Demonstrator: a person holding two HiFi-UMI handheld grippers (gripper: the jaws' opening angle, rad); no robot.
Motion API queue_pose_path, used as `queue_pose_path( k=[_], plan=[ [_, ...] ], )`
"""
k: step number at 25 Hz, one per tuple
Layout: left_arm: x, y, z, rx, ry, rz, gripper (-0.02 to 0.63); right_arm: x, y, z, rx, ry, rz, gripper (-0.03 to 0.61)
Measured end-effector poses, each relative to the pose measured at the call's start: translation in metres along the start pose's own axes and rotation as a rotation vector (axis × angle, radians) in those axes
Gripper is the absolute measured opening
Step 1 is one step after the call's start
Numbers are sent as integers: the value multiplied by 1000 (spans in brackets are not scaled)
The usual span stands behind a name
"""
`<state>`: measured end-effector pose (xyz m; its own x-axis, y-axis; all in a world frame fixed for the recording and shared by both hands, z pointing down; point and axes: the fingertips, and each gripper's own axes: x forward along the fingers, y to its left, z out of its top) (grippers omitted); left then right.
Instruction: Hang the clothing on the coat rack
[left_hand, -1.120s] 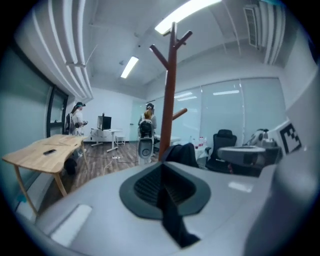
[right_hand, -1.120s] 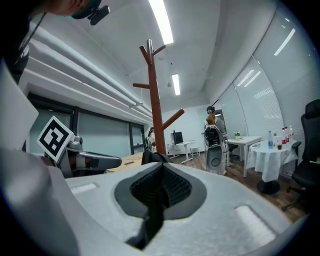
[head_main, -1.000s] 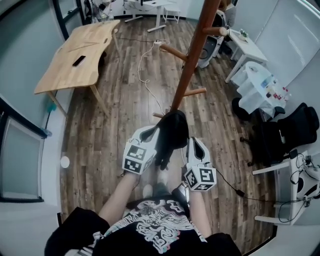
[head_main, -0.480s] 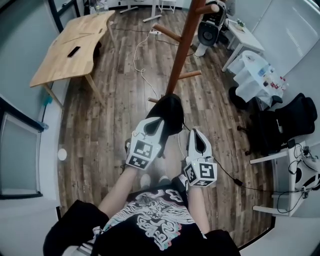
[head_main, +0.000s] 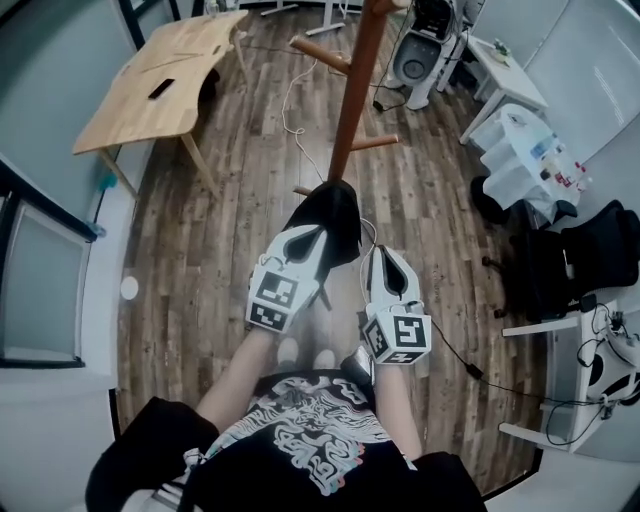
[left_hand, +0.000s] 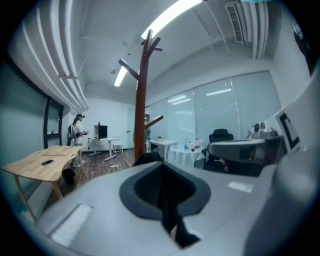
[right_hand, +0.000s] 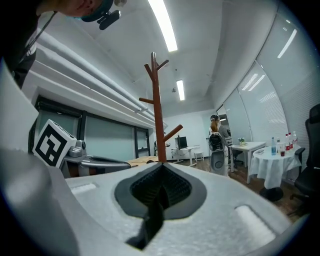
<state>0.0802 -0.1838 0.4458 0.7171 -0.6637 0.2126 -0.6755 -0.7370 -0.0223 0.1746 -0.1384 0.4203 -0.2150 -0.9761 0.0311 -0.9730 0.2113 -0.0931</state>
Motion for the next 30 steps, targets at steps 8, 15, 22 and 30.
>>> queue_pose_path(
  k=[8, 15, 22, 30],
  plan=[
    [-7, 5, 12, 0, -30, 64, -11, -4, -6, -3, 11, 4, 24, 0],
    [-9, 8, 11, -35, -41, 81, -11, -7, -13, -3, 5, 5, 9, -2],
    [-8, 15, 12, -37, -43, 103, -11, -8, -19, -9, 1, 24, -12, -2],
    [-14, 23, 12, -36, -42, 130, -11, -2, -1, -7, -46, 26, 17, -2]
  ],
)
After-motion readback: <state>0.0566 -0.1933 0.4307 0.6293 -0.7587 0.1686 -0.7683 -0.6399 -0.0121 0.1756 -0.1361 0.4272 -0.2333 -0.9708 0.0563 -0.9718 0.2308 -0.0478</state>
